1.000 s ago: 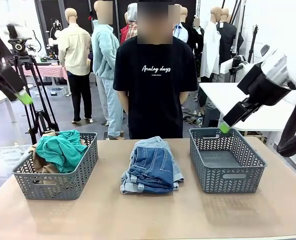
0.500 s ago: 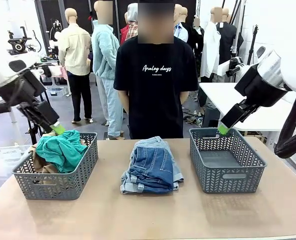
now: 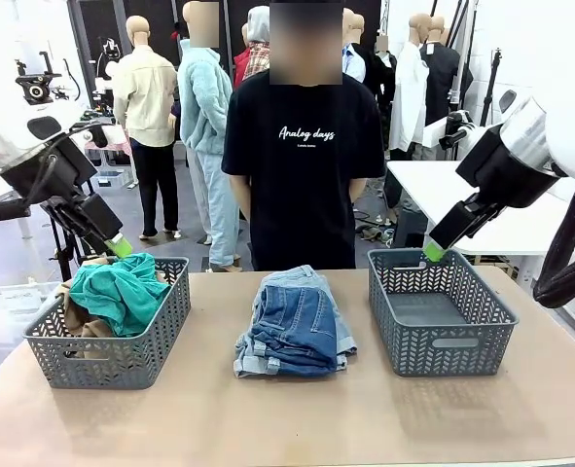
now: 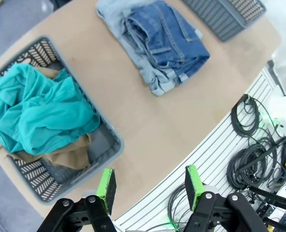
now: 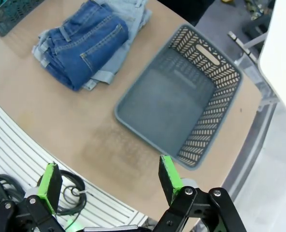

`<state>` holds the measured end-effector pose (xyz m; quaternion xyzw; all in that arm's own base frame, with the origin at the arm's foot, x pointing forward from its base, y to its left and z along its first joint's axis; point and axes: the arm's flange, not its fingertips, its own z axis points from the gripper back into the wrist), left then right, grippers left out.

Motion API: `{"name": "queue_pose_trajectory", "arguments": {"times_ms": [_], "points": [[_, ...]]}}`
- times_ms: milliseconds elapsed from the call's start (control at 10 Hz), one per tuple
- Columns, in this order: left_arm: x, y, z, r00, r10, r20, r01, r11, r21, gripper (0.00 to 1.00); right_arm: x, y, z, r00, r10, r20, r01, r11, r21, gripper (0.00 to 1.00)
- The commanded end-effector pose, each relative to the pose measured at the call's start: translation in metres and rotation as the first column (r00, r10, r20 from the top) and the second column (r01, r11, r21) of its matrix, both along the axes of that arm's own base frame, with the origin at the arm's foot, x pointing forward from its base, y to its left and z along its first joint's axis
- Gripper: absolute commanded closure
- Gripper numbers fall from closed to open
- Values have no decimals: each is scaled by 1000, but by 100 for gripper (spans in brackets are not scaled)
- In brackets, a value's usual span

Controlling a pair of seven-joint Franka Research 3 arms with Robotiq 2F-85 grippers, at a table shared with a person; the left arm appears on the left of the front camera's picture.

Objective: Sort the tops and bottoms.
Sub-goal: Lift clothes from the center of the table with your left hand.

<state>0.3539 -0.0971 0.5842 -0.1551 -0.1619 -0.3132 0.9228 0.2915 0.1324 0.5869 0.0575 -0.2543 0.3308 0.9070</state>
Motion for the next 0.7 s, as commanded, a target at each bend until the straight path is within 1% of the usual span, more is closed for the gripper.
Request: {"name": "queue_pose_trajectory", "arguments": {"times_ms": [0, 100, 200, 400, 600], "points": [[11, -13, -30, 999, -6, -38, 6, 1000, -2, 25, 4, 0, 1, 1000, -1, 3, 1, 1000, -18, 0], [22, -29, -52, 999, -38, -23, 37, 997, -62, 25, 4, 0, 1, 1000, -1, 3, 1, 1000, -18, 0], [33, -54, -74, 996, -91, 6, 91, 988, -123, 25, 4, 0, 1, 1000, -1, 3, 1, 1000, -18, 0], [48, -92, -109, 991, -136, 6, 135, 978, -160, 25, 4, 0, 1, 1000, -1, 3, 1, 1000, -18, 0], [66, -125, -135, 983, -180, 34, 183, 972, -148, 25, 4, 0, 1, 1000, -1, 3, 1, 1000, -18, 0]]}}
